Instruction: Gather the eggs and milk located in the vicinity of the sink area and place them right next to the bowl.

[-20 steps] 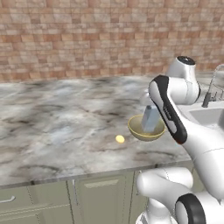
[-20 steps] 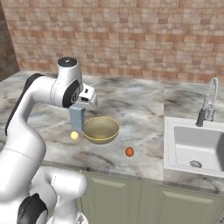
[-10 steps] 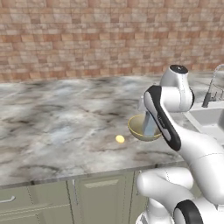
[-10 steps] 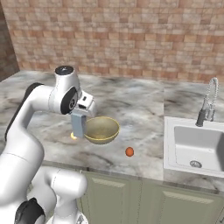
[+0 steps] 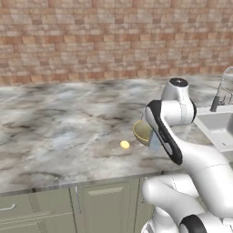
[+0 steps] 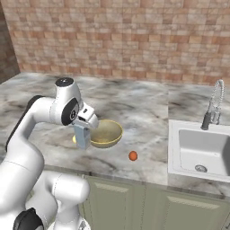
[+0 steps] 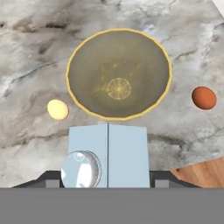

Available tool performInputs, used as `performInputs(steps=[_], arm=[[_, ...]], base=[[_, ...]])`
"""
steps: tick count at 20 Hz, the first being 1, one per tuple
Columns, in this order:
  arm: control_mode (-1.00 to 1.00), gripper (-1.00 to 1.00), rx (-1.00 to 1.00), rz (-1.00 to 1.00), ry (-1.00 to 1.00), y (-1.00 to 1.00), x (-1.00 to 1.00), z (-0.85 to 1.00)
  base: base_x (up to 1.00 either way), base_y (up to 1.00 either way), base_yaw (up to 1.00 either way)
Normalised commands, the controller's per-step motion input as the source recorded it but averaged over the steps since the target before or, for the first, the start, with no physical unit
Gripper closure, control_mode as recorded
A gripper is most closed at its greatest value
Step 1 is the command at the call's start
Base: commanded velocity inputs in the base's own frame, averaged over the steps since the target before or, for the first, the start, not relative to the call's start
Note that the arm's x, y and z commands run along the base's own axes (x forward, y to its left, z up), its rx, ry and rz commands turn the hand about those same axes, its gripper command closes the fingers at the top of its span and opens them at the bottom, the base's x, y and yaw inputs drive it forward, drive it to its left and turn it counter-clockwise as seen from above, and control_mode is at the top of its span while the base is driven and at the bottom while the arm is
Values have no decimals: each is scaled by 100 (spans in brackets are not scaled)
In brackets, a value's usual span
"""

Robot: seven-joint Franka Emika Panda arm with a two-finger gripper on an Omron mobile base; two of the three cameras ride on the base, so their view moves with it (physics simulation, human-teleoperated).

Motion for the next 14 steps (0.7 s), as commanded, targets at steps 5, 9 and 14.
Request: performInputs(steps=[5,9,14], arm=[[-100,100,0,-13,7,0,0,-24],[-100,100,0,-13,5,0,1,-19],[-100,100,0,-10,1,0,11,-20]], base=[[0,0,0],[0,0,0],[0,0,0]])
